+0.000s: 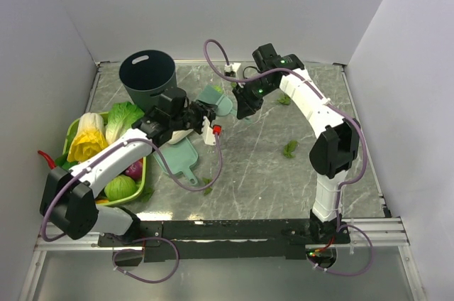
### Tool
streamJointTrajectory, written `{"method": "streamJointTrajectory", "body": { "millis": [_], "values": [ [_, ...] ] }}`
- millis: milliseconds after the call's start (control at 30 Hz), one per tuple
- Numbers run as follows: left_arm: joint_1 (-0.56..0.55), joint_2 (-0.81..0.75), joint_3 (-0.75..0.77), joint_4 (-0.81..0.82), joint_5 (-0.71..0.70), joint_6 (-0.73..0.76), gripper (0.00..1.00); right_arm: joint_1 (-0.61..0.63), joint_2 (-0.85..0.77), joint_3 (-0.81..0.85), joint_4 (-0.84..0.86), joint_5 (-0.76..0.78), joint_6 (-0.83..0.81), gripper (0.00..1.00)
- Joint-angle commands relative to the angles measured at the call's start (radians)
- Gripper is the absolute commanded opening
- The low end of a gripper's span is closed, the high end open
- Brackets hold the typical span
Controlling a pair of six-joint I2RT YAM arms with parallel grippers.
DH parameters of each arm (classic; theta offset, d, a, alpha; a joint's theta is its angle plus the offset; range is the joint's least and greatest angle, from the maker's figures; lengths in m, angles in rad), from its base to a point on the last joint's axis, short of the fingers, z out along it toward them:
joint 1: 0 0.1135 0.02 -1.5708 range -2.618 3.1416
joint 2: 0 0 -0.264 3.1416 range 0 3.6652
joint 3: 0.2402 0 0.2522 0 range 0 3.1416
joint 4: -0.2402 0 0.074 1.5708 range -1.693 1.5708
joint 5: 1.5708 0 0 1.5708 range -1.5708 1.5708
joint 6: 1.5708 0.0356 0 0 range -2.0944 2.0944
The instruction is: Sweep away the paper scraps from the table
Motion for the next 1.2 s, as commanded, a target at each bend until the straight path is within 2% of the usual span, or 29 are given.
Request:
{"method": "streamJointTrajectory", "body": {
  "millis": [0, 67, 100, 133, 167, 233, 267, 300, 333, 367, 433, 467, 533, 600, 733, 900, 967, 1033, 1167],
  "values": [
    [-0.012, 0.025, 0.063, 0.0, -0.032, 0.01, 0.21, 0.003, -0.055, 0.018, -0.012, -0.075, 0.012, 0.0],
    [-0.013, 0.029, 0.069, 0.009, -0.048, -0.031, 0.11, 0.004, -0.062, 0.018, -0.012, -0.089, 0.018, 0.01],
    [-0.012, 0.028, 0.069, 0.015, -0.049, -0.05, 0.08, 0.0, -0.063, 0.024, -0.006, -0.089, 0.031, 0.07],
    [-0.013, 0.025, 0.067, 0.02, -0.054, -0.103, 0.01, -0.014, -0.069, 0.026, 0.034, -0.092, 0.106, 0.15],
    [-0.013, 0.023, 0.069, 0.032, -0.06, -0.15, 0.01, -0.058, -0.086, 0.024, 0.069, -0.124, 0.152, 0.36],
    [-0.01, 0.038, 0.145, -0.027, -0.049, -0.279, 0.01, -0.11, -0.114, 0.021, 0.128, -0.154, 0.234, 0.49],
    [-0.006, 0.072, 0.193, -0.075, -0.042, -0.325, 0.01, -0.155, -0.144, 0.021, 0.145, -0.181, 0.234, 0.61],
    [0.005, 0.095, 0.245, -0.194, -0.004, -0.37, 0.01, -0.173, -0.166, 0.012, 0.171, -0.209, 0.242, 0.73],
    [0.03, 0.121, 0.356, -0.251, 0.03, -0.451, 0.01, -0.19, -0.227, -0.011, 0.222, -0.209, 0.292, 0.95],
    [0.043, 0.171, 0.412, -0.306, 0.061, -0.488, 0.01, -0.212, -0.265, -0.09, 0.36, -0.218, 0.32, 1.0],
    [0.092, 0.222, 0.553, -0.45, 0.16, -0.592, 0.01, -0.259, -0.353, -0.204, 0.553, -0.253, 0.41, 1.0],
    [0.111, 0.26, 0.592, -0.492, 0.2, -0.619, 0.01, -0.269, -0.429, -0.3, 0.712, -0.258, 0.427, 1.0],
    [0.157, 0.294, 0.682, -0.611, 0.313, -0.672, 0.01, -0.276, -0.482, -0.345, 0.786, -0.276, 0.432, 1.0],
    [0.171, 0.337, 0.75, -0.675, 0.345, -0.685, 0.01, -0.278, -0.484, -0.347, 0.809, -0.307, 0.429, 1.0],
    [0.217, 0.38, 0.849, -0.862, 0.403, -0.59, 0.01, -0.284, -0.436, -0.315, 0.74, -0.391, 0.375, 0.96],
    [0.289, 0.512, 1.076, -1.213, 0.535, -0.479, 0.01, -0.263, -0.428, -0.333, 0.691, -0.451, 0.242, 0.91],
    [0.309, 0.525, 1.074, -1.229, 0.564, -0.487, 0.01, -0.246, -0.424, -0.336, 0.669, -0.448, 0.202, 0.89],
    [0.32, 0.487, 1.005, -1.211, 0.584, -0.459, 0.01, -0.233, -0.408, -0.333, 0.674, -0.431, 0.176, 0.88],
    [0.324, 0.453, 0.937, -1.125, 0.621, -0.514, 0.01, -0.201, -0.343, -0.318, 0.748, -0.442, 0.281, 0.83]
  ]
}}
